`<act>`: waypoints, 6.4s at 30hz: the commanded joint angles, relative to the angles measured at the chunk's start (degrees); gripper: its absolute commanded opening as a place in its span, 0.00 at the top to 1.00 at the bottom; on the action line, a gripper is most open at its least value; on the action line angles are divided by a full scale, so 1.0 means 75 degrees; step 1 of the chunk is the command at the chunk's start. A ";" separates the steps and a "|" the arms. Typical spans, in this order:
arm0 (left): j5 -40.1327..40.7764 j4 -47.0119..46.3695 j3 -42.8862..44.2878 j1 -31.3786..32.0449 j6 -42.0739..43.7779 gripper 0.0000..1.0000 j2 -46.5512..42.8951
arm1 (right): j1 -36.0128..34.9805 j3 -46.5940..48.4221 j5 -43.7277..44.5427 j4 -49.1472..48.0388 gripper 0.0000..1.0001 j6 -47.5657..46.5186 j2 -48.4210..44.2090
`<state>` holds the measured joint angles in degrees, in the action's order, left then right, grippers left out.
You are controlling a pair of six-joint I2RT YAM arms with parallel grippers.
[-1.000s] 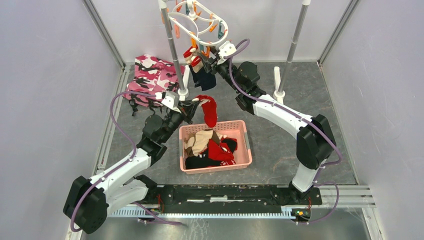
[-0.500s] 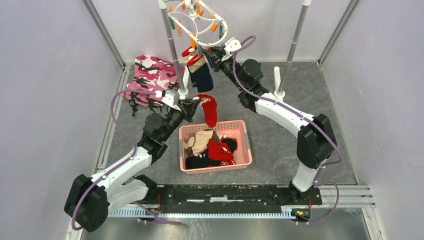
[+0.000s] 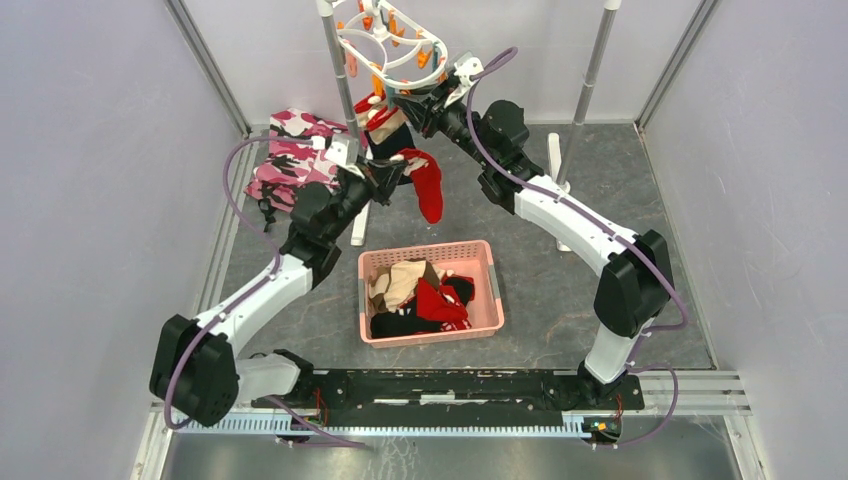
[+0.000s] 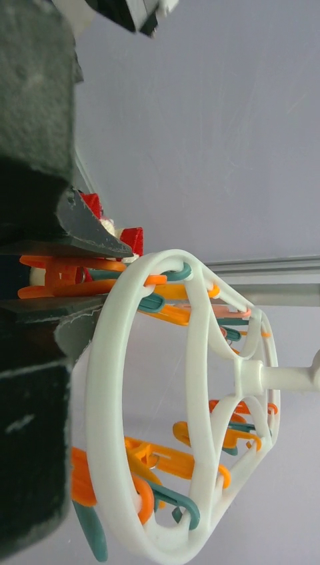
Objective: Clip the socks to the hanger
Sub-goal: Open the clamp at the hanger, then clamp the sock onto the hanger, then pick up the sock from the bin.
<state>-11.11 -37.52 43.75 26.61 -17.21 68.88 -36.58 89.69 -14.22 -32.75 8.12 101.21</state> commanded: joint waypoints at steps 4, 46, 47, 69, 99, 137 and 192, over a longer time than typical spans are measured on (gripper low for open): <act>-0.0323 0.0791 0.1350 -0.0274 -0.0856 0.98 0.0769 | 0.0027 0.0475 -0.0130 0.0609 0.97 0.0483 -0.0045; -0.0663 0.2073 0.2906 -0.0655 -0.1221 0.98 0.1324 | 0.0029 0.0546 -0.0159 0.1060 0.98 -0.0135 -0.0141; -0.0701 0.2062 0.2909 -0.0668 -0.1221 0.98 0.1295 | 0.0030 0.0545 -0.0138 0.1074 0.98 -0.0159 -0.0139; -0.0969 0.1992 0.2948 -0.0678 -0.1329 0.98 0.1023 | 0.0026 0.0498 -0.0067 0.1185 0.97 -0.0541 -0.0252; -0.0586 0.2021 0.2931 -0.0844 -0.1383 0.82 0.1265 | 0.0090 -0.2694 0.0243 0.1003 0.05 -0.1620 -0.2968; -0.1288 -0.0074 -0.4165 -0.0843 -0.3440 0.00 -0.4469 | -0.1198 -0.6902 -0.0764 0.3722 0.21 -0.2255 -0.4654; -0.3316 -0.6910 -0.4815 -0.0599 -0.1539 0.08 -0.1165 | -0.1510 -0.5162 -0.0330 0.1751 1.00 -0.2363 -0.5222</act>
<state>-32.49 -75.11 7.51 21.19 -38.02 55.77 -48.21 47.40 -14.59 -15.86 -10.87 61.95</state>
